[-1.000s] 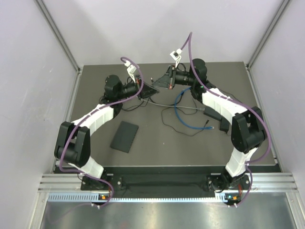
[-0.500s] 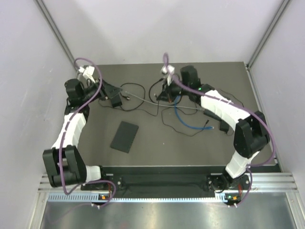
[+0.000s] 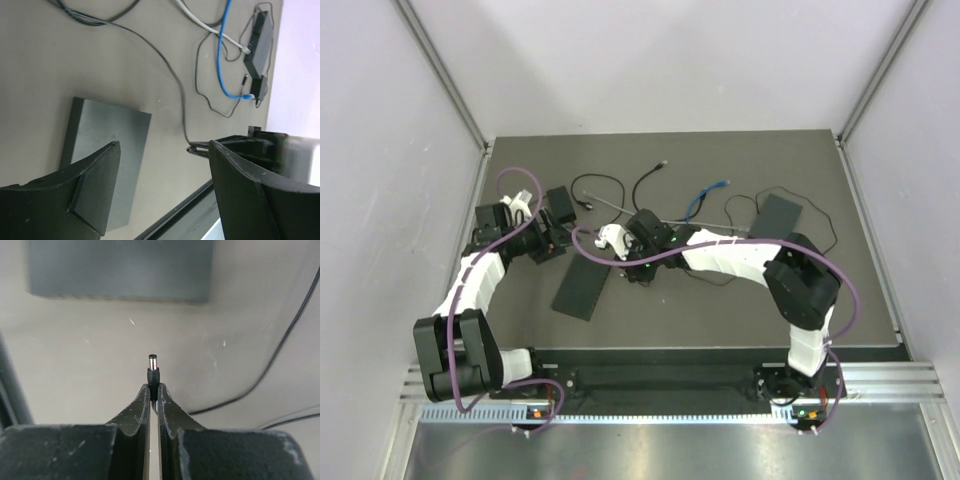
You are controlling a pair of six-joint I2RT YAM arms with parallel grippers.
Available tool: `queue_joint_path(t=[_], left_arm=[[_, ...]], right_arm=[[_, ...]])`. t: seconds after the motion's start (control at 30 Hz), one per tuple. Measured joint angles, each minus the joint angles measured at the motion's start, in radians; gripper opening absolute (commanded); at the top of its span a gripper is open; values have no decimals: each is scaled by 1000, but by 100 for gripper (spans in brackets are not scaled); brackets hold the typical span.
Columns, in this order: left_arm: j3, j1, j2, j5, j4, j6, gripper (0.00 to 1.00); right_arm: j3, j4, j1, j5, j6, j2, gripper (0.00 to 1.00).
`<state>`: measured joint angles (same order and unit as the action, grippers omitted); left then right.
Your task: Insert the plug into the switch port
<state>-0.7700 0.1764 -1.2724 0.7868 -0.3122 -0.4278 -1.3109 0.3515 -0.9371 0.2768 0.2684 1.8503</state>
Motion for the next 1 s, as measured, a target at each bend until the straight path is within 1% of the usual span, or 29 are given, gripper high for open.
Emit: queue_joint_path(t=[0.13,0.27,0.47,0.73,1.0], left_arm=[[26,1,0,-23,13,-1,75],[73,1,-2,-30,21,-7,75],[93,1,-47,-40,58,-19,75],[93,1,-152,-68,87,-45,67],[104,1,-159,-89,118,-49,64]], right_arm=[[32,-18,1,-30,-30,34,0],[82,-85,1,-43,-61,49,0],[84,-180,-3,-42,-83,103,0],[-63,-184,-10,-41,-87,211,0],[-159,-107,-10,-56,-96,261,0]])
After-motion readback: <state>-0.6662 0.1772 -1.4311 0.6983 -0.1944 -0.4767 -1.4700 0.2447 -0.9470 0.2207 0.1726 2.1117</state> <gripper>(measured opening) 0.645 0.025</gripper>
